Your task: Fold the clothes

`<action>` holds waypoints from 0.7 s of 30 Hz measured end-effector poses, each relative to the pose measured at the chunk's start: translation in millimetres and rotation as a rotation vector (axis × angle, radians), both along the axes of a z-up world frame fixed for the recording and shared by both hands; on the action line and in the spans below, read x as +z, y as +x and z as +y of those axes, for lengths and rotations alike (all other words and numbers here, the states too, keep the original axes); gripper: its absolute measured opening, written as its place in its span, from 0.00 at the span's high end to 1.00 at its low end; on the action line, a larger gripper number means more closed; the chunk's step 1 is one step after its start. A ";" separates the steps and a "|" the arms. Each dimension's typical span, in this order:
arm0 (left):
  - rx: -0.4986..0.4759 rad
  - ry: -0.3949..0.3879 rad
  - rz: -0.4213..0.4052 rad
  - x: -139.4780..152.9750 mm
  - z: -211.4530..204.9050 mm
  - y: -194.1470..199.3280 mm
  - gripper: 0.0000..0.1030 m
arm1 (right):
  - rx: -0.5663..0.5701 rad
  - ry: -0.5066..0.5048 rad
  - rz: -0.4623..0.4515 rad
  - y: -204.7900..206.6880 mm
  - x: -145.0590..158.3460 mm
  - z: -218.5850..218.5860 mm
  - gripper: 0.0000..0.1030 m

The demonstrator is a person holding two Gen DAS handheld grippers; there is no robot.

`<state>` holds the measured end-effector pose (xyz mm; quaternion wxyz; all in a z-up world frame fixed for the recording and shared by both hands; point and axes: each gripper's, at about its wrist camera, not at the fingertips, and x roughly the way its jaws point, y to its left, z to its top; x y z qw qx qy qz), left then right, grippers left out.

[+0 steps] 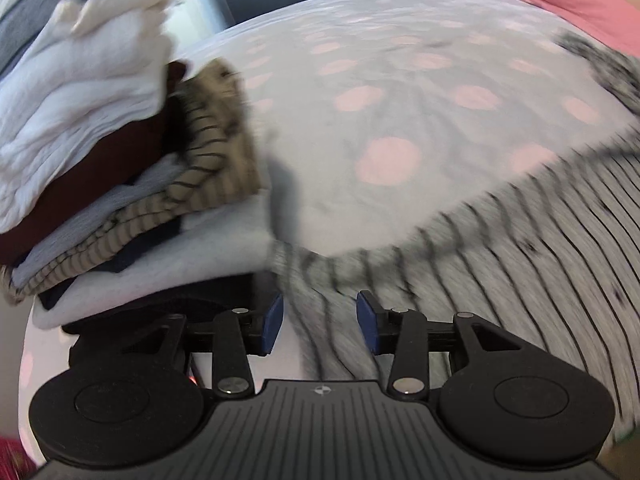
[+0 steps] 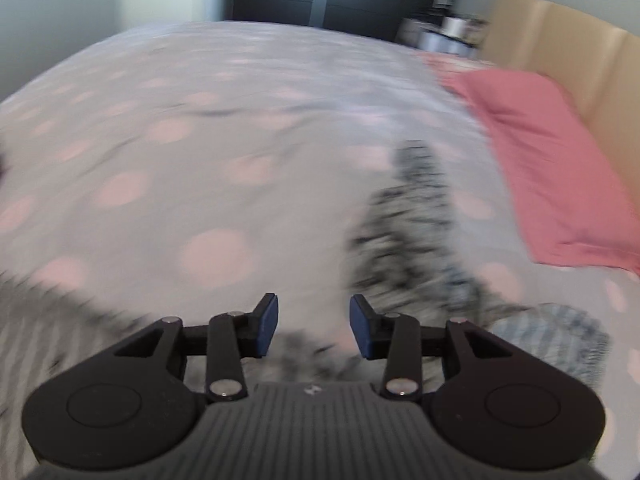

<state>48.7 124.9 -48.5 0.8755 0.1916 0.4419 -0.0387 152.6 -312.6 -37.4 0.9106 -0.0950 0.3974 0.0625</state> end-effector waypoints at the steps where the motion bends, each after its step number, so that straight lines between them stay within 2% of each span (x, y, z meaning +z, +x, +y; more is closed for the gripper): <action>1: -0.039 0.020 0.012 -3.0 -4.4 -7.5 0.63 | 0.048 0.020 0.017 -8.0 -2.1 8.1 0.58; 3: -0.097 0.074 0.044 -11.9 -12.3 -21.2 0.63 | 0.152 0.053 0.059 -24.7 -6.8 25.8 0.60; 6: -0.112 0.152 0.095 -26.6 -17.6 -35.7 0.63 | 0.313 0.070 0.128 -48.8 -16.0 56.3 0.58; 11: -0.036 0.179 0.153 -39.3 -6.5 -52.4 0.63 | 0.502 0.042 0.225 -88.4 -32.2 105.2 0.58; 15: 0.010 0.127 0.180 -41.5 8.4 -59.3 0.65 | 0.598 0.008 0.259 -119.6 -39.7 133.5 0.55; 17: 0.028 0.121 0.217 -50.9 13.6 -59.2 0.87 | 0.643 0.003 0.272 -131.0 -42.3 145.3 0.54; 19: 0.028 0.094 0.252 -58.6 17.3 -58.1 0.97 | 0.681 -0.015 0.277 -139.7 -47.0 153.2 0.54; 21: 0.016 0.081 0.261 -59.4 18.0 -57.9 1.00 | 0.710 -0.041 0.280 -145.3 -50.2 160.2 0.54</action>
